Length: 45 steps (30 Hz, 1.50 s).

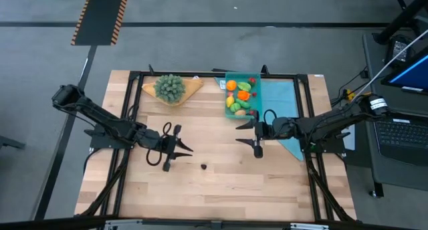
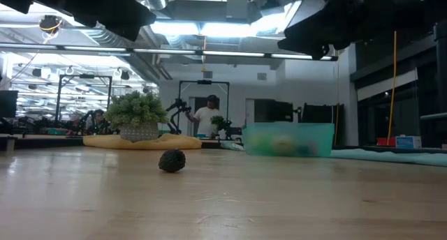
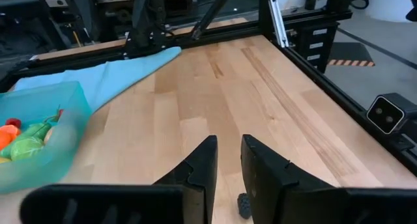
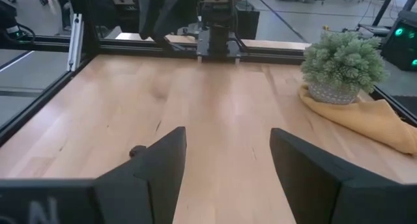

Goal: Pick and placing Produce into tupperware
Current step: Put the blackberry into the blue bin

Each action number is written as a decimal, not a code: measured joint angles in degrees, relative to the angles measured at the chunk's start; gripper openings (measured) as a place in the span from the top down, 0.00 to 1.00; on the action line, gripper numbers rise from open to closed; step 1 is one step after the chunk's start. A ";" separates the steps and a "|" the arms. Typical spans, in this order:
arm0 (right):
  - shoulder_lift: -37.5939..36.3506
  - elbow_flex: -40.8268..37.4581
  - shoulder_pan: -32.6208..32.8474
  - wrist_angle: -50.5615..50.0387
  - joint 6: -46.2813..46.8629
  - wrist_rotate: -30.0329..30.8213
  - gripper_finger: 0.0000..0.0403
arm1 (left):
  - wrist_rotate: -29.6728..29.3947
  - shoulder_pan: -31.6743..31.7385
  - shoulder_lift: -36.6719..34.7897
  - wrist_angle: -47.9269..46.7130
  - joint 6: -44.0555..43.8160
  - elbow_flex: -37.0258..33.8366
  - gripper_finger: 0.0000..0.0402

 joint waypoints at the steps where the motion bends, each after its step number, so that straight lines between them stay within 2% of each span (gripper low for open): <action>1: 0.00 0.00 0.00 0.00 0.01 0.00 0.44 | 0.00 0.00 0.00 0.00 0.00 0.00 0.85; 7: 0.00 0.00 0.02 -0.02 1.45 -0.07 0.44 | -0.02 0.00 0.00 0.00 -0.09 0.00 0.89; 15: 0.00 0.00 0.02 -0.54 9.20 -5.91 0.44 | -0.90 -0.02 1.00 -0.04 -4.46 0.00 0.90; 19: 0.00 0.00 0.58 -0.80 10.78 -6.10 0.44 | -2.94 -0.04 3.46 -0.17 -4.48 0.00 0.83; 31: 0.02 0.00 1.53 -0.59 10.69 -6.08 0.44 | -4.00 -0.04 11.50 0.48 -7.00 0.00 0.55; 39: 0.02 0.00 1.53 -0.59 10.60 -6.08 0.44 | -4.04 -2.08 17.71 1.03 -8.80 0.00 0.52; 45: 0.02 0.00 1.53 -0.60 10.67 -6.08 0.44 | -4.00 -3.42 23.23 6.92 -9.20 0.04 0.53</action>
